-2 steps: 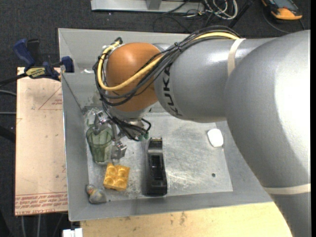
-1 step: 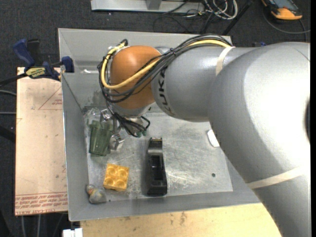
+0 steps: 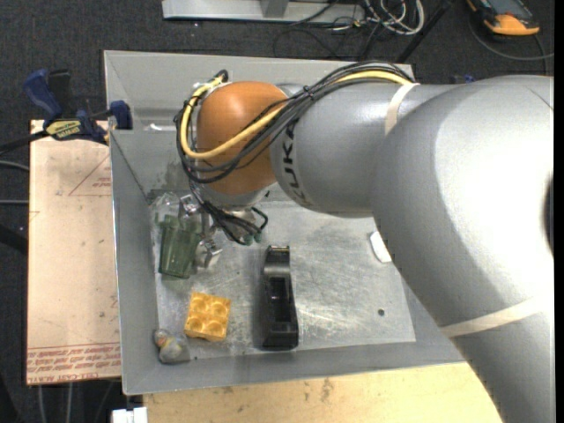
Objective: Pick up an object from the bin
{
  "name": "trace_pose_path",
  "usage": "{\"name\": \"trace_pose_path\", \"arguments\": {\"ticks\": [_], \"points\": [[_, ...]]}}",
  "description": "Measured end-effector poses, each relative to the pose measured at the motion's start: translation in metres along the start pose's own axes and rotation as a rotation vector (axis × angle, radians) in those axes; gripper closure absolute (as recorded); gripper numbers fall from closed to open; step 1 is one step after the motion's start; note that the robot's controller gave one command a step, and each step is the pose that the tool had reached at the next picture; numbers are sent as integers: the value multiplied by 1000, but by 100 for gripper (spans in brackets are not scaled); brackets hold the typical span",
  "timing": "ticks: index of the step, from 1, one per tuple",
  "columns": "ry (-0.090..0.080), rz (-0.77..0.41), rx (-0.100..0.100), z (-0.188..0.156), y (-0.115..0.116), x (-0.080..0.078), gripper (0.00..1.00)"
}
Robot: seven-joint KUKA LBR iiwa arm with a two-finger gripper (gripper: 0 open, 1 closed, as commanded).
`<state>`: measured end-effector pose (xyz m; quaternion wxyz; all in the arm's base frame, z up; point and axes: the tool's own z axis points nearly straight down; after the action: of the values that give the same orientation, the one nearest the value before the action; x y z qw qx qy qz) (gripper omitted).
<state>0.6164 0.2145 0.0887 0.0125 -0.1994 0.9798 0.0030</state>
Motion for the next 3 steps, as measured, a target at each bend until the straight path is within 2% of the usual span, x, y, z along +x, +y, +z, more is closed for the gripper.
{"name": "trace_pose_path", "arguments": {"ticks": [1, 2, 3], "points": [[25, -11, -1, -47, 6, 6, 100], [21, -56, -1, -110, 0, -3, 100], [22, -18, 0, -72, 1, 0, 100]]}}
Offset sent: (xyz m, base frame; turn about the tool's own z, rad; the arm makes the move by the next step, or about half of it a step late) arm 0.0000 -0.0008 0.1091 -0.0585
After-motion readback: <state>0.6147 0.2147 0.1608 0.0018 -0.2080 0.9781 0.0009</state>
